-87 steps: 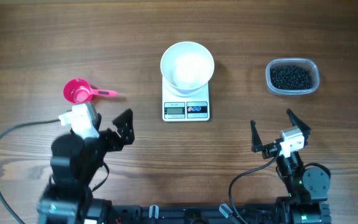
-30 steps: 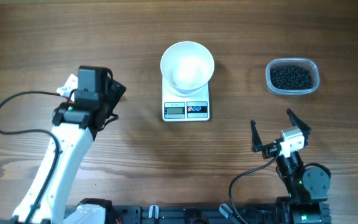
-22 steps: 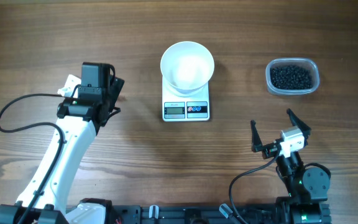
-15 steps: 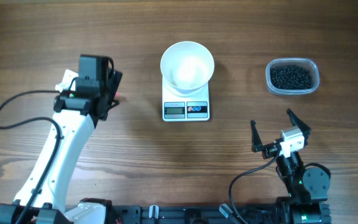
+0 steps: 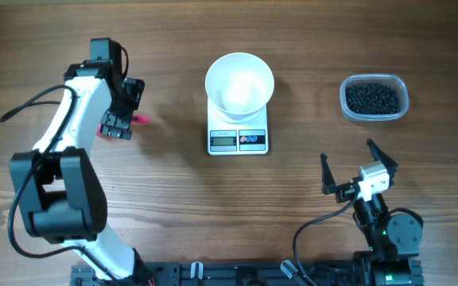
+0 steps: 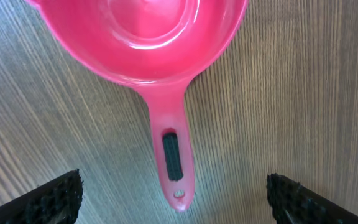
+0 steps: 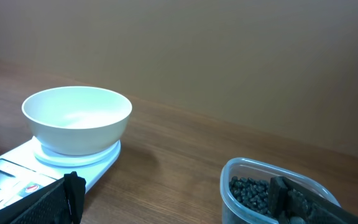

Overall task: Scoop item into bowl and weigh 150g on scale
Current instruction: 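Move the left gripper over the pink measuring cup handle, then close the left gripper on the pink cup handle and lift it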

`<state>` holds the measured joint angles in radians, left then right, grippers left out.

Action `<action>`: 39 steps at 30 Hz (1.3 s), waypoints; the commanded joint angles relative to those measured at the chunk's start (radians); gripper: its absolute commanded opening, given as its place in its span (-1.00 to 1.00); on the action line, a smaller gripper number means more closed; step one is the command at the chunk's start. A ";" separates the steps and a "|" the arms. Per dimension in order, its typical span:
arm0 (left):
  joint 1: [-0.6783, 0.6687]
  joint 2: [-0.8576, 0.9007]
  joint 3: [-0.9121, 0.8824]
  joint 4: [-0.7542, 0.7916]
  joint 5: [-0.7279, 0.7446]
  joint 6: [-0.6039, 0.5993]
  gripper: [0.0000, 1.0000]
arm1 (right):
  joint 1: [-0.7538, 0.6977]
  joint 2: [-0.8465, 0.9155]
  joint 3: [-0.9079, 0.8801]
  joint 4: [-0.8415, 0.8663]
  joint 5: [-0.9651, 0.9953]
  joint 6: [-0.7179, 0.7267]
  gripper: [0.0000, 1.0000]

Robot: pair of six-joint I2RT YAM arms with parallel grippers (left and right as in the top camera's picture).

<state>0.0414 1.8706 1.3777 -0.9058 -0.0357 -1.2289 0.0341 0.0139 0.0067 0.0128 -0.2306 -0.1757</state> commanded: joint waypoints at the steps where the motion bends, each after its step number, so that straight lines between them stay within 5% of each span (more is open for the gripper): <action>1: 0.003 0.050 0.017 0.003 -0.014 -0.004 0.99 | 0.003 -0.003 -0.002 0.003 0.015 0.018 1.00; 11: 0.036 0.132 0.017 0.046 -0.045 -0.013 0.77 | 0.003 -0.003 -0.001 0.003 0.018 0.018 0.99; 23: 0.040 0.175 0.017 0.082 -0.041 -0.013 0.05 | 0.003 -0.003 -0.002 0.003 0.018 0.018 1.00; 39: 0.042 0.173 0.062 0.087 -0.045 -0.005 -0.04 | 0.003 -0.003 -0.001 0.003 0.018 0.019 0.99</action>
<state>0.0753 2.0346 1.4124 -0.8181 -0.0616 -1.2362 0.0341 0.0139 0.0067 0.0128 -0.2302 -0.1753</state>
